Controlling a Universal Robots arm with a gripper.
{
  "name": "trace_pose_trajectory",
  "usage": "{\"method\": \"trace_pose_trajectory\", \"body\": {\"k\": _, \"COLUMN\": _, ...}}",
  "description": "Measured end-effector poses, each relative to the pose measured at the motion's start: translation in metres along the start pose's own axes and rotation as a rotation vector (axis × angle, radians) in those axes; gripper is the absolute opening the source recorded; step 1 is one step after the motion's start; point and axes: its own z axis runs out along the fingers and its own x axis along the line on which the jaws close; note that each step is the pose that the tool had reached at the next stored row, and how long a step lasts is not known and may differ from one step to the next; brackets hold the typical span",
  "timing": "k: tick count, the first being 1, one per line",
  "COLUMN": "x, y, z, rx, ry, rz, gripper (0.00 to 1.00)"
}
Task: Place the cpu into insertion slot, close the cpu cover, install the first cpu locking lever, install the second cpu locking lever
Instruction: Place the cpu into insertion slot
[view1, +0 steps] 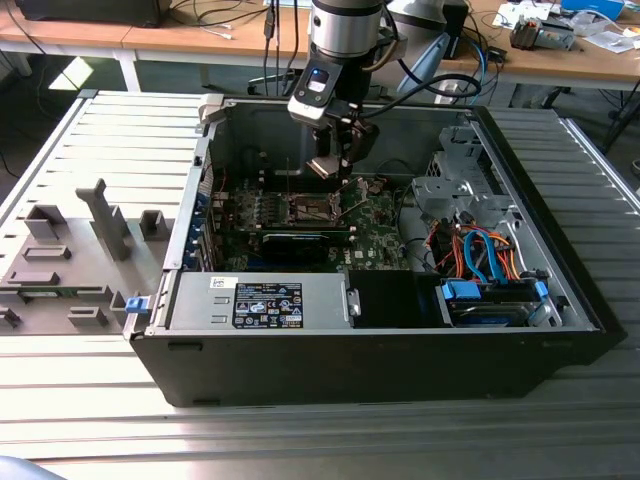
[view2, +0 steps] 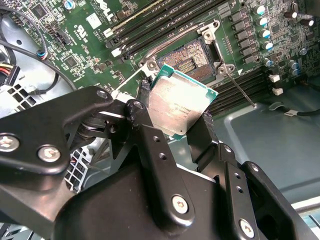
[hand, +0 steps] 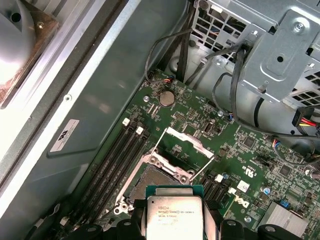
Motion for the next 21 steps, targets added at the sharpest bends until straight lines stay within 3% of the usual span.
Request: {"method": "trace_pose_trajectory", "body": {"k": 21, "x": 0.0000, "y": 0.0000, "z": 0.0000, "rx": -0.0003, "ry": -0.0011, "rz": 0.028, "gripper": 0.54}}
